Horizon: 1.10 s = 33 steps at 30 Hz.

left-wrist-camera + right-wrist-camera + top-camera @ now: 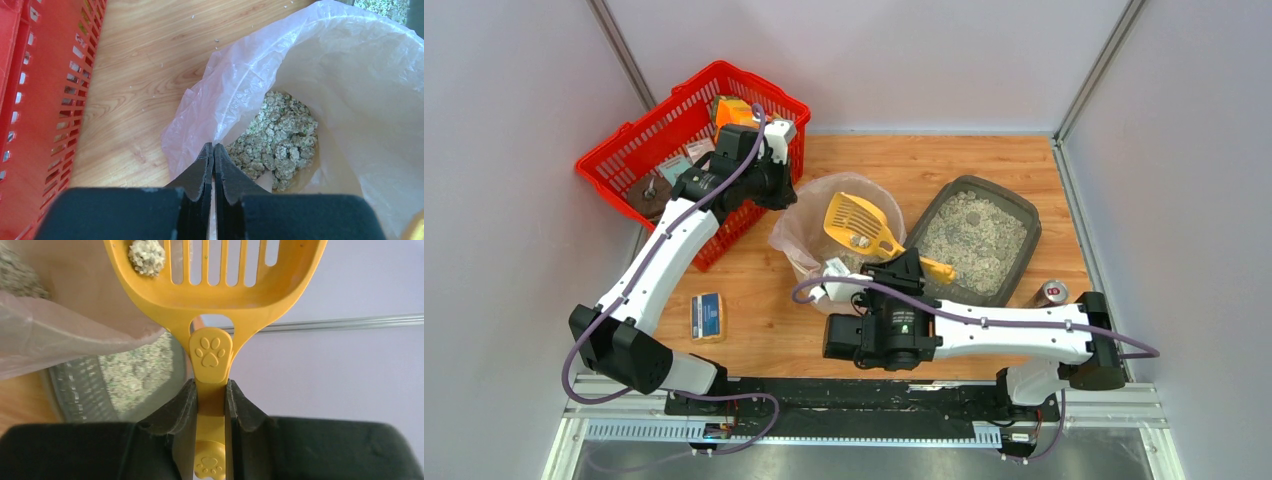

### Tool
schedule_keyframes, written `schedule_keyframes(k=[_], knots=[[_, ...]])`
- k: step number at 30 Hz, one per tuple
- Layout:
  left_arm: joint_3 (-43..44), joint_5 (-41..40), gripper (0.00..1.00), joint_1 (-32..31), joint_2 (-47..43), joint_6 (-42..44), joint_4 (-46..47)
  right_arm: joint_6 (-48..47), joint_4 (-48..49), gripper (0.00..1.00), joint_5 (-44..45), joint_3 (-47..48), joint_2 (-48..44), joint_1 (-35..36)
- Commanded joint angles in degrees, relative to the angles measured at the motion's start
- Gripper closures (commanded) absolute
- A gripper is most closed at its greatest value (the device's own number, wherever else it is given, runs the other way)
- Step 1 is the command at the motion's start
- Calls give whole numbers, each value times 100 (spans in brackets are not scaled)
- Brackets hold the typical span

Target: Clean the litter box

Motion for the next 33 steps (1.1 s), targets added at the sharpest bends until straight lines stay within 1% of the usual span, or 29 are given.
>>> schedule_keyframes(k=[1,2,3,5,6,10,16,19,20,22,23,26,30,32,33], knots=[[221,187,95,-13,-13,-52,20,332,-446,100,-1137,888,-182,-288],[221,187,95,-13,-5,-61,11,288,-446,100,-1950,950,-191,-402],[221,187,95,-13,-22,-52,19,279,-438,100,-2306,995,-199,-656],[221,187,95,-21,-31,-52,19,218,-333,100,-2895,899,-217,-851],[213,179,95,-13,-31,-61,37,192,-306,100,-2994,846,-226,-956],[221,196,96,-13,-31,-70,28,270,-297,100,-2987,810,-147,-1045],[230,222,95,-13,-57,-52,20,288,-306,100,-2381,863,-112,-1115],[239,266,80,-13,-119,0,28,271,-271,100,-2441,863,-155,-1124],[239,258,65,-13,-145,9,37,253,-218,100,-2546,872,-173,-1141],[213,188,52,-13,-268,44,72,209,-139,100,-2669,846,-269,-1159],[178,135,44,-13,-329,62,125,174,-60,100,-2775,846,-313,-1194],[38,-23,35,-13,-575,115,317,78,115,100,-2872,793,-463,-1273],[-112,3,32,-13,-891,158,573,-124,406,100,-2732,661,-604,-1300],[-200,195,32,-13,-980,185,739,-221,651,100,-2627,521,-665,-1317],[-227,283,32,-13,-1059,211,792,-431,739,100,-2557,477,-683,-1317]])
